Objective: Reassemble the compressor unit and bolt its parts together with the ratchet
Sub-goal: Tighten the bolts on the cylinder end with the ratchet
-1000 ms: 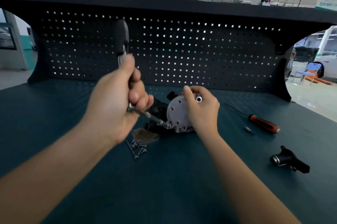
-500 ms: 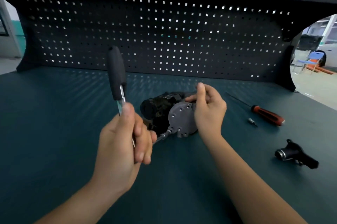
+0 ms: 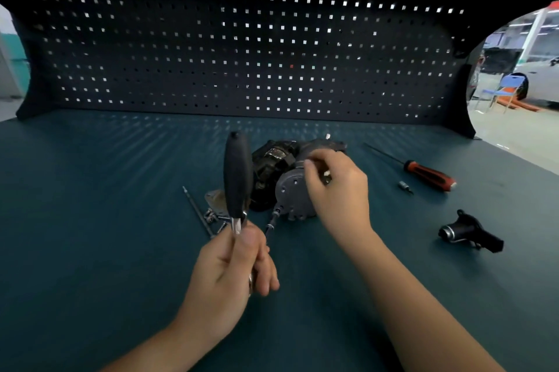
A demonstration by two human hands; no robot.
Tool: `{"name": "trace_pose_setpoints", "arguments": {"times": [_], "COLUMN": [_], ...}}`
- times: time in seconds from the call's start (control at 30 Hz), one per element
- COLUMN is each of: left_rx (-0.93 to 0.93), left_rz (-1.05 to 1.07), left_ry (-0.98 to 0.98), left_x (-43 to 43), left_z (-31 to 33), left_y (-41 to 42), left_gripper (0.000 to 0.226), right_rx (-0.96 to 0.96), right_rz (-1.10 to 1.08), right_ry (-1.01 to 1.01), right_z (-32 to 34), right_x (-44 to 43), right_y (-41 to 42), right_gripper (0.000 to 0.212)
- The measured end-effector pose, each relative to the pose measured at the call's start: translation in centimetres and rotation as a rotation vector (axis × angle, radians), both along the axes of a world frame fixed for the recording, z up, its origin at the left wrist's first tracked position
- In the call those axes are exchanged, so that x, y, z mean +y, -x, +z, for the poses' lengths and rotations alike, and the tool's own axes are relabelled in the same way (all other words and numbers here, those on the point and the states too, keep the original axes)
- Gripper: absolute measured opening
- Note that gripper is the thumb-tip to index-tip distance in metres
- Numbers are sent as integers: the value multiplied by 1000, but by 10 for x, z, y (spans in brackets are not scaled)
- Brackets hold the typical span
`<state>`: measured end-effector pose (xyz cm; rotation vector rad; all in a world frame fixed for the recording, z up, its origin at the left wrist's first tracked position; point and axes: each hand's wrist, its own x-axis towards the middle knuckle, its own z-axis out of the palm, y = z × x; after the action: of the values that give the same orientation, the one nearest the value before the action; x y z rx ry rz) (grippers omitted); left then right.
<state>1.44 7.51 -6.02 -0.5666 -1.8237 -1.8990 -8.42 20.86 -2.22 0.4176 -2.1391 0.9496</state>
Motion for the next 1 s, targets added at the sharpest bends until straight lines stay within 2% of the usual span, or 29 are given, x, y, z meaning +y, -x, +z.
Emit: {"name": "trace_pose_setpoints", "arguments": {"times": [0.07, 0.1, 0.27, 0.33, 0.4, 0.43, 0.47, 0.53, 0.57, 0.67, 0.83, 0.9, 1.0], "left_rx": [9, 17, 77, 89, 209, 275, 314, 374, 404, 448, 472, 471, 317], "left_rz": [-20, -21, 34, 59, 181, 242, 284, 342, 360, 412, 465, 527, 611], "left_ry": [113, 177, 517, 673, 937, 1084, 1200, 1308, 1352, 1416, 1384, 1352, 1239], "left_x": [-4, -6, -14, -16, -19, -20, -19, -17, -16, -14, -14, -12, -10], "left_z": [-5, -7, -10, -7, -8, -8, -7, -5, -5, -3, -2, -3, -3], "left_y": [-1, -2, -6, -9, -11, -12, -14, -15, -15, -15, -17, -19, -21], "left_gripper": [58, 57, 52, 49, 34, 28, 29, 37, 39, 42, 35, 31, 30], "right_rx": [-25, -7, 39, 159, 314, 279, 151, -272, -394, -516, -681, -693, -692], "right_rz": [-91, -120, -87, -96, -112, -94, -71, -36, -25, -7, 38, 46, 28], "right_ry": [-230, -280, -340, -326, -298, -308, -322, -391, -418, -474, -440, -441, -467], "right_z": [-1, -2, -2, 0, -1, -3, -6, -18, -25, -30, -32, -33, -32], "right_x": [0, 0, -5, -8, -11, -12, -15, -20, -23, -37, -42, -41, -41], "right_y": [-9, -13, -27, -30, -33, -34, -33, -27, -22, -14, -4, -4, -6], "right_gripper": [19, 21, 15, 12, 16, 19, 25, 44, 51, 53, 29, 30, 33]}}
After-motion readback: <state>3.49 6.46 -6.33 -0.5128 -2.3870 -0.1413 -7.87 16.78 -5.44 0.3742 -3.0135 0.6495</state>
